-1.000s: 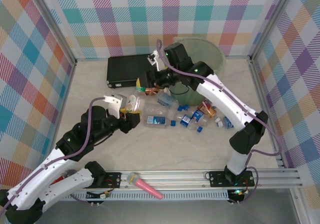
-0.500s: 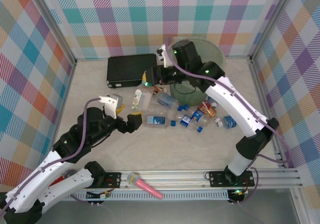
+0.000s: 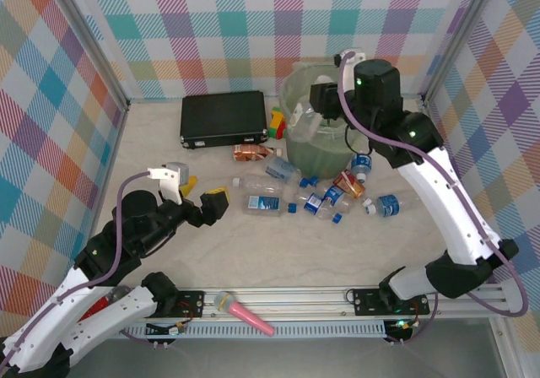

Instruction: Put the plastic bottles in the bin

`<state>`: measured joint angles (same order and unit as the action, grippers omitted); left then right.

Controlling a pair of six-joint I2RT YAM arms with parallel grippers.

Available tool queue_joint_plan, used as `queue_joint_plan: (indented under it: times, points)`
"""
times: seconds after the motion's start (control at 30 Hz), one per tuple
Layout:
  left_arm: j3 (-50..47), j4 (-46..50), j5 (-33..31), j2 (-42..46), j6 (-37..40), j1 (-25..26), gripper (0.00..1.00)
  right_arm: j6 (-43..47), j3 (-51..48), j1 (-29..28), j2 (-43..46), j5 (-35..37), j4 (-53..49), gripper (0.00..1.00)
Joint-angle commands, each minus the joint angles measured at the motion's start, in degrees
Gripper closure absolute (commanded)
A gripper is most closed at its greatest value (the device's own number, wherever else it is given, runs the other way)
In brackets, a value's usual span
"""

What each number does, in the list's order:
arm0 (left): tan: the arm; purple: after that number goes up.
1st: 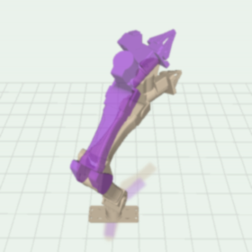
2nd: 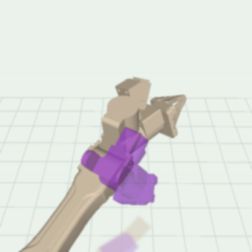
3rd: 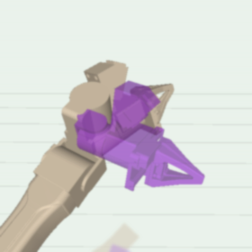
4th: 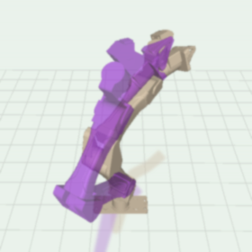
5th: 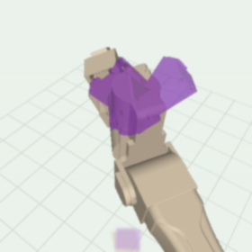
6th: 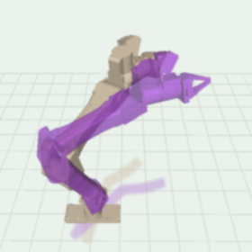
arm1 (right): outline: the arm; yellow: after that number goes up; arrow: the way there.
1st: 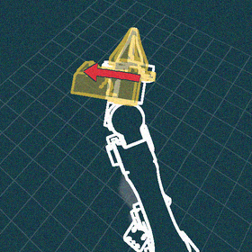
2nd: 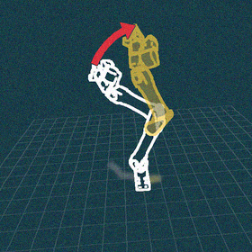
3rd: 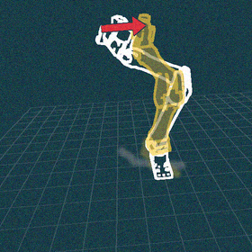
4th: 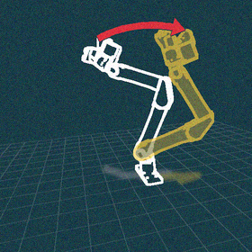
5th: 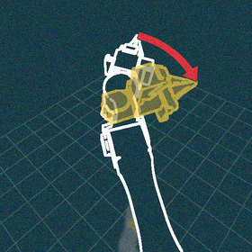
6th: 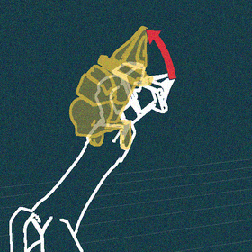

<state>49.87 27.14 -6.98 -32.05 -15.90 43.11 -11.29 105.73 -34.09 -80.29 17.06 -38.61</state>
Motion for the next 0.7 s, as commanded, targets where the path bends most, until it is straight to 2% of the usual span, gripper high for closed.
queue_joint_plan:
  times: [0.0, 0.07, 0.27, 0.47, 0.67]
  points:
    - [0.0, 0.7, 0.2, 1.0, -1.4, 0.5, 0.00, 9.2, -2.8, 0.2, 0.6, 12.6, 7.5, 0.70]
    - [0.1, 0.7, 0.6, 1.2, -1.7, 0.5, 0.00, 12.0, -3.8, 1.4, 0.2, 14.1, 9.8, 0.71]
    - [0.4, 1.3, 0.8, 2.0, -1.9, 0.6, 0.00, 12.5, -4.8, 7.3, -2.4, 12.7, 11.5, 0.73]
    - [-0.5, 1.3, 0.4, 3.0, -2.2, 0.6, 0.00, 14.5, -14.6, 8.2, -1.8, 14.3, 19.3, 0.72]
    - [-0.2, 2.2, 0.2, 3.0, -2.0, 0.5, 0.00, 11.2, -19.4, 9.2, -1.2, 13.9, 18.9, 0.71]
